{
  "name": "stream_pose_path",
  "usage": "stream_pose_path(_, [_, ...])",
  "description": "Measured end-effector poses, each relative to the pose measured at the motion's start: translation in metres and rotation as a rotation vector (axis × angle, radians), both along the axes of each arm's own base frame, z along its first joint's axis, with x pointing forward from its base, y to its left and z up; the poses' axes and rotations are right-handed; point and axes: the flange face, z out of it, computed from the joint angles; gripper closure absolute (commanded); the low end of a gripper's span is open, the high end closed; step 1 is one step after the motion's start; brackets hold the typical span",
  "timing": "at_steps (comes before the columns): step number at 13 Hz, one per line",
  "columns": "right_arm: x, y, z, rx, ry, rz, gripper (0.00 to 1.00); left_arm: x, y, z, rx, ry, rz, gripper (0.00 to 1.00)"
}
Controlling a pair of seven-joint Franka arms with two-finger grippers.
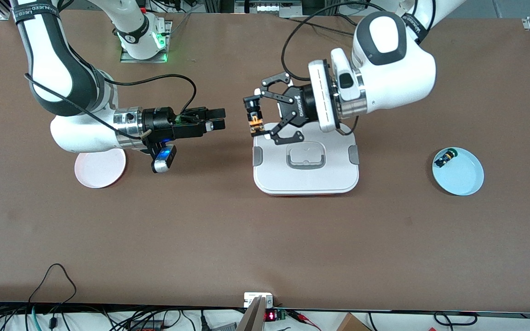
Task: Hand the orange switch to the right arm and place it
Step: 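Bring the switch to the open right gripper between both grippers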
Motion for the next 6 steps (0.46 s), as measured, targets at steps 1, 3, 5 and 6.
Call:
stream_pose_path(1, [0.0003,0.0008,0.0008,0.013,0.010,-0.007,0.00,-0.0025,-0.0013,-0.0002,-0.011,0.011,0.002,0.89])
stream_pose_path(3, [0.0002,0.0022,0.0008,0.031,0.020,-0.013,0.00,-0.0024,0.0009,-0.0021,-0.022,0.022,0.010,0.89])
stream_pose_path(5, [-0.0012,0.0037,0.0007,0.041,0.025,-0.002,0.00,-0.0024,0.0018,-0.0039,-0.022,0.019,0.010,0.89])
stream_pose_path(6, [-0.0022,0.0050,0.0009,0.046,0.026,0.004,0.00,-0.0033,0.0009,-0.0043,-0.021,0.019,0.008,0.89])
